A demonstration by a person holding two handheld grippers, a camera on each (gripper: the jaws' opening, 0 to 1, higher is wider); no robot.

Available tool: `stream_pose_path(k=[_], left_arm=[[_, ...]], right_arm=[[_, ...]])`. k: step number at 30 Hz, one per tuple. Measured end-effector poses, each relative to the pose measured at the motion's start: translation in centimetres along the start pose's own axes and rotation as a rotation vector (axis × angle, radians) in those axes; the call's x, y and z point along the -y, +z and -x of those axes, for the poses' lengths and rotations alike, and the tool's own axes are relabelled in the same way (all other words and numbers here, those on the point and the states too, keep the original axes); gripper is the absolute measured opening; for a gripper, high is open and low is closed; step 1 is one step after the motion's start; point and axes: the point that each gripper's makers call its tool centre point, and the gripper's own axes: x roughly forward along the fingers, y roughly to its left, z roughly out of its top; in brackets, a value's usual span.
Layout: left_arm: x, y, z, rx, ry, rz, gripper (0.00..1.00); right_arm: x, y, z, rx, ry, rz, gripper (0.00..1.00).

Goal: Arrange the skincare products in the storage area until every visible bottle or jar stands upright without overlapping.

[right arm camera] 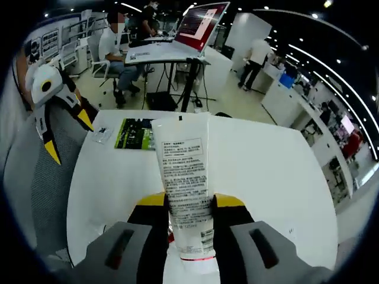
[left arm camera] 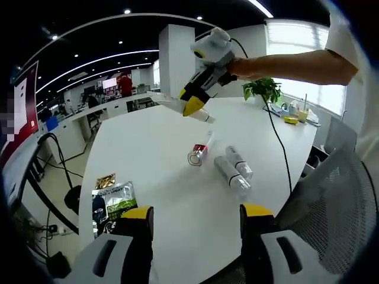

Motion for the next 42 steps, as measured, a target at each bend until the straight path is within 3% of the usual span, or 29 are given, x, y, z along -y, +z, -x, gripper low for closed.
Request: stream_pose_path(k=[5,11,14,18,28,34,42], left_arm=[[0.0,0.2,0.1,0.011,0.002,-0.005,0.63],[0.7,0.7,0.1,0.023,-0.027,0.000,0.68],[1.1,1.7,0.4,0.061,-0.040,0.000,0.68],[1.0,2.2,0.6,0.081,-0.053,0.044,0.69],[1.4,5.3,2.1,0.204,-0.136,0.187,0.70],[1.9,7.6,3.6,0.288,-0.217,0.281,0.70],[3.5,11.3,5.4,0.426,-0.347,0.497,0.73]], right_arm=[[-1.3,1.2,2.6,0.095,-0.034,-0.099,0.25],[-4.8,2.7,4.9,0.226,-0.042,-0.227,0.25],[-6.5,3.0,5.4,0.274,-0.043,-0.296,0.25],[-9.0,3.7,6.6,0.353,-0.043,-0.381,0.26],[-11.4,4.9,10.0,0.477,-0.047,-0.525,0.26],[-12.9,5.1,11.4,0.479,-0.042,-0.567,0.27],[-14.5,4.7,12.1,0.461,-0.023,-0.609,0.27]])
